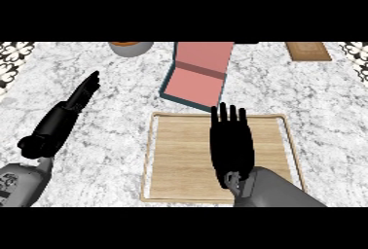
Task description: Pick the bell pepper from the tray and place it in the cardboard box
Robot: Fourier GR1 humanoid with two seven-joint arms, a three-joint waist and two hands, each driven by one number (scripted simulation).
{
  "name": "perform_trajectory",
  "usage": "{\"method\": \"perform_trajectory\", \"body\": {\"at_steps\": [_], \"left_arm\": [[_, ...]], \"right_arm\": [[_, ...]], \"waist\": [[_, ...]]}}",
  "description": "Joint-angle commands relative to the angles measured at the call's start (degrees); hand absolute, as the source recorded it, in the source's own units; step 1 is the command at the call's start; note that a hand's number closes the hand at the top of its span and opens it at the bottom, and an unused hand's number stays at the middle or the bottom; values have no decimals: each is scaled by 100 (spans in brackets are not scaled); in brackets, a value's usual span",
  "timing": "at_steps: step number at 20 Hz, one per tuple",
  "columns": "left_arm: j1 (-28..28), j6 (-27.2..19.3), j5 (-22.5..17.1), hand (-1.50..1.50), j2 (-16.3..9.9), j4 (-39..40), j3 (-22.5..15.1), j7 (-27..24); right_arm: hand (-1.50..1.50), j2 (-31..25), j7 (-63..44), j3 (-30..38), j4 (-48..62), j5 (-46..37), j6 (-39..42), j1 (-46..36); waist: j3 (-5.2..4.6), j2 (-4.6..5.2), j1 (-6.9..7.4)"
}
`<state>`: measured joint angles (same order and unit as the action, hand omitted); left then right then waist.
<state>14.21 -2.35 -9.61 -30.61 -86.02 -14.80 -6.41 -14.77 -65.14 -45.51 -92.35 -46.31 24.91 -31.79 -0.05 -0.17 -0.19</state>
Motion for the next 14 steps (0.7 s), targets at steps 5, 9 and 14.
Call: {"method": "perform_trajectory", "body": {"at_steps": [5, 9, 14], "left_arm": [[-22, 167, 210, 0, 191, 98, 197, -51], [-195, 350, 214, 0, 174, 94, 383, -308], [-58, 185, 419, 0, 413, -132, 217, 76]], "right_arm": [[-150, 303, -200, 317, 390, -564, 185, 474], [-150, 762, -152, 575, 671, -791, 374, 356], [-150, 298, 150, 635, 673, -1310, 182, 824]], "waist": [[4, 12, 13], [3, 15, 38], [5, 14, -3]]}}
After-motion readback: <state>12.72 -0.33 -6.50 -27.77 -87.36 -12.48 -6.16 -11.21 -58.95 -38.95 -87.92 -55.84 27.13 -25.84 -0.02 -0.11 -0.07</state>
